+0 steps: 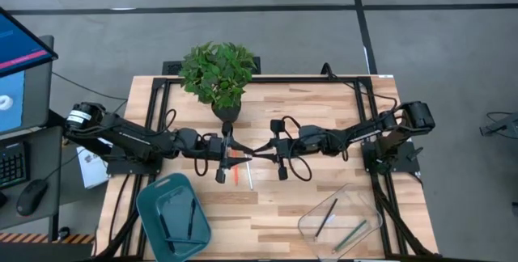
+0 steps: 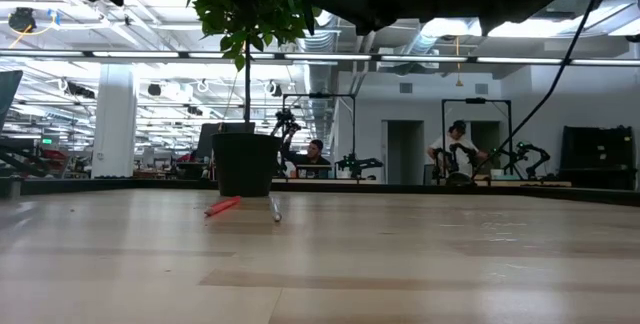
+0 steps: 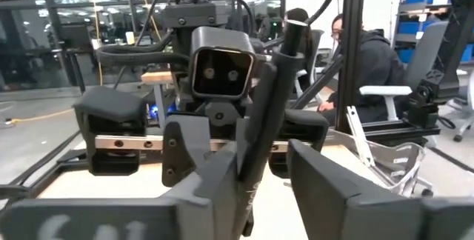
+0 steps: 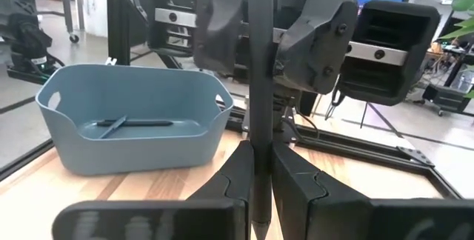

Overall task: Sort pens & pencils
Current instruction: Put the black pen into the blue bin, then put the orange pencil into the transparent bin

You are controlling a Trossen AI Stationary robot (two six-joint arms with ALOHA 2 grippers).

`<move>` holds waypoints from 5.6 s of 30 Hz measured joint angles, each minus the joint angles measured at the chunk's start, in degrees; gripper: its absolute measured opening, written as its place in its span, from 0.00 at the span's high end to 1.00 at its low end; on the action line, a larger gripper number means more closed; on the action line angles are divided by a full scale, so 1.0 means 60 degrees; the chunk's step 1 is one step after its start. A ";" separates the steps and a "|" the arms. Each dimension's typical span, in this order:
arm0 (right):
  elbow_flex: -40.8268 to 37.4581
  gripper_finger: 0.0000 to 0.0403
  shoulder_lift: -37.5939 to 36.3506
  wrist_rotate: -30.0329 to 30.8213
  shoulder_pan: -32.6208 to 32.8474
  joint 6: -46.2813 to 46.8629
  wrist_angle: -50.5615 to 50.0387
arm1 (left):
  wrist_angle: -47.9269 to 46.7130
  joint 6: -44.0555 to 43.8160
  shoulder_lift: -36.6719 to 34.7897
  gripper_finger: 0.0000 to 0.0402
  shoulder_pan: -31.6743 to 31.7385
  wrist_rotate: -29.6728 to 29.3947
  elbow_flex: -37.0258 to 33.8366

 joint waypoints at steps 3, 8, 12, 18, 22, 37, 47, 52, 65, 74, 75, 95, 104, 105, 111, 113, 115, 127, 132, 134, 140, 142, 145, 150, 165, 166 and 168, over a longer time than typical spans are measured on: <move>0.0000 0.85 0.0000 -0.0003 0.0004 -0.0003 -0.0004 | -0.0001 -0.0079 0.0003 0.83 0.0060 -0.0004 0.0000; 0.0000 0.85 0.0000 0.0000 0.0000 0.0055 -0.0020 | 0.0006 -0.0079 0.0000 0.95 0.0237 -0.0026 0.0000; 0.0000 0.85 0.0000 0.0020 0.0000 0.0036 -0.0041 | -0.0095 -0.0057 0.0000 0.94 0.0282 0.0015 0.0008; -0.0004 0.85 0.0000 0.0018 0.0001 0.0006 -0.0070 | -0.0223 0.0232 -0.0004 0.95 0.0282 0.0178 0.0015; -0.0004 0.85 0.0000 0.0018 0.0017 0.0009 -0.0171 | -0.0276 0.0306 -0.0004 0.95 0.0282 0.0188 0.0015; 0.0000 0.60 0.0000 0.0033 0.0084 0.0313 -0.0538 | -0.0468 0.0367 0.0003 0.95 0.0278 0.0291 0.0006; 0.0000 0.46 -0.0051 0.0062 0.0288 0.0855 -0.2812 | -0.0524 0.0132 0.0003 0.95 0.0129 0.1090 0.0004; 0.0000 0.46 -0.0378 0.0055 0.0423 0.1257 -0.3991 | -0.1079 -0.0152 -0.0134 0.95 -0.0128 0.1275 0.0000; 0.0000 0.48 -0.0645 0.0144 0.0311 0.1598 -0.5671 | -0.5070 -0.2199 -0.1871 0.95 -0.1668 0.0718 -0.0001; 0.0000 0.48 -0.0645 0.0353 0.0317 0.1588 -0.5204 | -0.7827 -0.4076 -0.3058 0.95 -0.3762 -0.0754 -0.0003; 0.0000 0.48 -0.0645 0.0353 0.0317 0.1588 -0.5171 | -0.8120 -0.4199 -0.3177 0.95 -0.3960 -0.0765 0.0000; -0.0003 0.48 -0.1783 0.0349 0.1163 0.1825 -0.5982 | -1.2410 -0.7446 -0.3964 0.95 -0.6322 -0.1719 0.1198; 0.0000 0.48 -0.1894 0.0350 0.1344 0.1825 -0.6054 | -1.3338 -1.0039 -0.3721 0.95 -0.6902 -0.1577 0.1209; 0.0000 0.48 -0.1894 0.0350 0.1344 0.1827 -0.6121 | -1.3470 -1.0426 -0.3633 0.95 -0.7000 -0.1509 0.1209; 0.0000 0.48 -0.1891 0.0357 0.1272 0.1812 -0.6248 | -1.4766 -1.2827 -0.3069 0.95 -0.7317 -0.0897 0.1209; 0.0000 0.48 -0.1887 0.0362 0.1246 0.1782 -0.6248 | -1.5176 -1.3468 -0.2886 0.95 -0.7313 -0.0561 0.1209; 0.0000 0.48 -0.1887 0.0364 0.1202 0.1766 -0.6246 | -1.5407 -1.3882 -0.2697 0.95 -0.7313 -0.0282 0.1209; 0.0000 0.46 -0.1883 0.0379 0.1191 0.1757 -0.6236 | -1.5447 -1.4488 -0.2339 0.80 -0.7306 -0.0291 0.1209; 0.0000 0.46 -0.1883 0.0365 0.1191 0.1759 -0.6234 | -1.5443 -1.4158 -0.2343 0.78 -0.7306 -0.0639 0.1209; 0.0000 0.46 -0.1878 0.0344 0.1199 0.1822 -0.6204 | -1.5476 -1.3598 -0.2346 0.78 -0.7308 -0.1418 0.1253; 0.0000 0.46 -0.1876 0.0317 0.1311 0.1972 -0.6194 | -1.5136 -1.1380 -0.2350 0.78 -0.6858 -0.3505 0.1903; 0.0000 0.46 -0.1876 0.0313 0.1351 0.2009 -0.6195 | -1.4969 -1.0690 -0.2350 0.78 -0.6649 -0.3915 0.2258; 0.0000 0.46 -0.1876 0.0313 0.1401 0.1992 -0.6217 | -1.4521 -0.9709 -0.2350 0.78 -0.6246 -0.5077 0.2564; -0.0004 0.46 -0.1876 0.0524 0.1193 0.1530 -0.6746 | -1.3117 -0.8554 -0.2328 0.78 -0.5260 -0.6930 0.2273; -0.0004 0.47 -0.1876 0.0598 -0.0041 0.0781 -0.7659 | -1.0756 -0.9147 0.0638 0.78 -0.2738 -0.7007 0.1792; -0.0004 0.47 -0.1876 0.0597 -0.0101 0.0741 -0.7678 | -1.0769 -0.9457 0.0722 0.78 -0.2738 -0.7095 0.1792; -0.0004 0.47 -0.1876 0.0589 -0.0236 0.0741 -0.7664 | -1.0728 -1.0202 0.0898 0.78 -0.2770 -0.7253 0.1800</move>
